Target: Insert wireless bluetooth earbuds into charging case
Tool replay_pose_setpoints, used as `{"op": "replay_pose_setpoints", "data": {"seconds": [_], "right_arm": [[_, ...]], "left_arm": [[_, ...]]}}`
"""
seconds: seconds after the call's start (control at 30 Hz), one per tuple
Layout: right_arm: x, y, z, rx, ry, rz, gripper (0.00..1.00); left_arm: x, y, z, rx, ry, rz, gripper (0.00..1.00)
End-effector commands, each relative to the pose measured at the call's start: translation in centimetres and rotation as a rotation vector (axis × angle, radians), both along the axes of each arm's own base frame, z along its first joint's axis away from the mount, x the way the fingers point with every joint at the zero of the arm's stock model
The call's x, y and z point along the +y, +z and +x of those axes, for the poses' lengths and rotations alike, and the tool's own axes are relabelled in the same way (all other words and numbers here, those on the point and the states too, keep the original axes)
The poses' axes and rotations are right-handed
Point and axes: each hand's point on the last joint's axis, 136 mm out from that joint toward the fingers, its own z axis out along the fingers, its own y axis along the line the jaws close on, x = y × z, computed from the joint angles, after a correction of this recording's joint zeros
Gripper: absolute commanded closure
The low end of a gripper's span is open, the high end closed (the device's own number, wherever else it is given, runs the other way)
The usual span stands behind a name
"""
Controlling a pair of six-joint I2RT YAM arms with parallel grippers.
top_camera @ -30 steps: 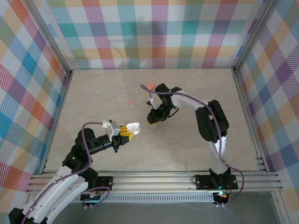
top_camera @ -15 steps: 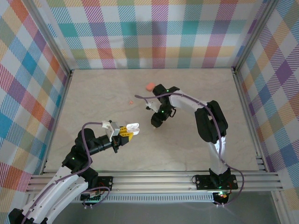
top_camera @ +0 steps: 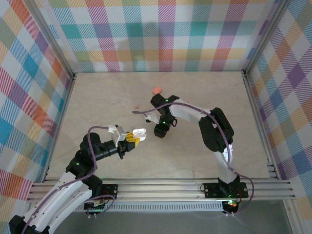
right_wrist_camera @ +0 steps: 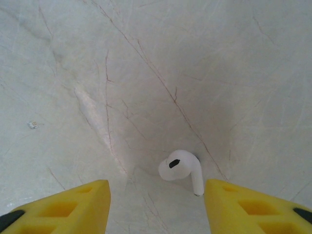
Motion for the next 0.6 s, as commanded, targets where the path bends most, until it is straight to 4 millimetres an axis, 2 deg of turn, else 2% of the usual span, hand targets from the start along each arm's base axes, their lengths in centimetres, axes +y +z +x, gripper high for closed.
{"op": "replay_pose_setpoints", "data": {"seconds": [0.0,0.23,0.37,0.57], "right_arm": [[0.1,-0.6,0.2,-0.001,0.033,-0.027,0.47],[-0.1,-1.7,0.6,-0.009,0.035,-0.067,0.48],[-0.4,-2.4,1.1,-0.026,0.027,-0.097,0.56],[-0.3,-2.3,1.4,-0.033,-0.028,-0.099,0.71]], "left_arm": [[-0.2,2.0,-0.3,-0.046,-0.012,-0.024,1.0],[-0.1,2.1,-0.3,-0.046,-0.011,-0.019,1.0],[-0.1,2.1,-0.4,-0.047,-0.011,-0.02,1.0],[-0.1,2.0,-0.3,-0.048,-0.008,-0.021,1.0]]}}
